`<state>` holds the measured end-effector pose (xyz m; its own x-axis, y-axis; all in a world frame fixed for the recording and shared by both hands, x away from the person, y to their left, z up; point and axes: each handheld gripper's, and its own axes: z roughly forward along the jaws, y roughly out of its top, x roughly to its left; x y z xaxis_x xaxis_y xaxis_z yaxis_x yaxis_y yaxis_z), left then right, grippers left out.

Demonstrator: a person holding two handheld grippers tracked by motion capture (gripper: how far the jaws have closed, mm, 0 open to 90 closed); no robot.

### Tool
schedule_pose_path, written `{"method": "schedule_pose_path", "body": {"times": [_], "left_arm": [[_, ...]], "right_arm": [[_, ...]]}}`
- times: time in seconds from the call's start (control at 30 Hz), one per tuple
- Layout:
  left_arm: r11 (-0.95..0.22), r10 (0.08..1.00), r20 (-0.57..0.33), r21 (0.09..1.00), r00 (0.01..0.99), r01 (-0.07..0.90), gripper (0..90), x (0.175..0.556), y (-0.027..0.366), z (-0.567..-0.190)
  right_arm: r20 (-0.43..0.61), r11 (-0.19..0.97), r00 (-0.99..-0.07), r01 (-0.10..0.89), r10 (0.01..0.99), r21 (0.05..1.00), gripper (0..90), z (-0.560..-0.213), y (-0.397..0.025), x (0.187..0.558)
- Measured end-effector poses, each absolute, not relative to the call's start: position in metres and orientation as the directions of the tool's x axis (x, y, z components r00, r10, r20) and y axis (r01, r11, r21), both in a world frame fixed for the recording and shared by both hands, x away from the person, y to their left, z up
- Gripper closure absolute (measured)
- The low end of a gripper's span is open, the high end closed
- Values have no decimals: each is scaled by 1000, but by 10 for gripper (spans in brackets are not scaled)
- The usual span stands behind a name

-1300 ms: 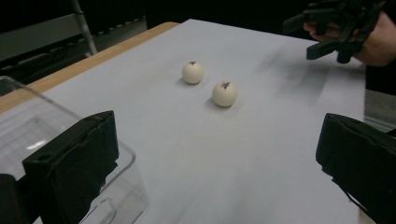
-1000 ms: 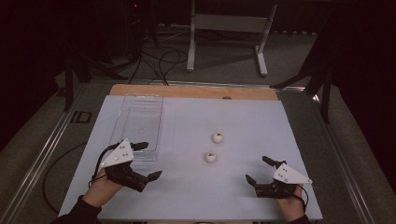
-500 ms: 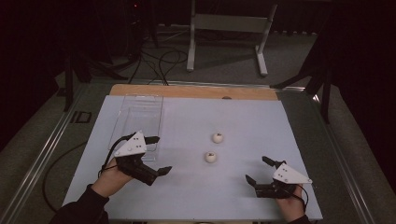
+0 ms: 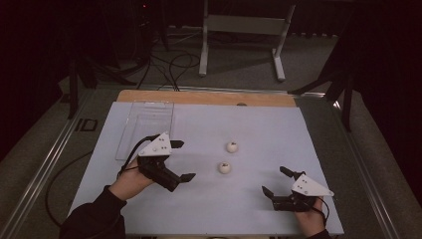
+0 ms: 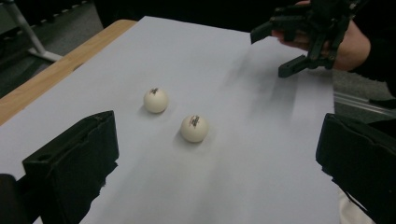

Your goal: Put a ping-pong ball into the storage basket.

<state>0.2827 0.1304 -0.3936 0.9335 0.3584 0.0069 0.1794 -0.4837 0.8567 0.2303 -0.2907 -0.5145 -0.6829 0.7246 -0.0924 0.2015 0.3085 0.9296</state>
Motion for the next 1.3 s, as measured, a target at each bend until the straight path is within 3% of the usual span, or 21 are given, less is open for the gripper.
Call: {"method": "schedule_pose_path", "body": {"times": [0.9, 1.3], "left_arm": [[-552, 272, -29, 814, 962, 181, 5, 309, 80, -392], [-606, 285, -31, 768, 958, 205, 5, 322, 65, -400]], "right_arm": [[-79, 302, -689, 209, 721, 930, 87, -515, -290, 231], [-76, 299, -691, 208, 719, 931, 88, -514, -290, 230]]}}
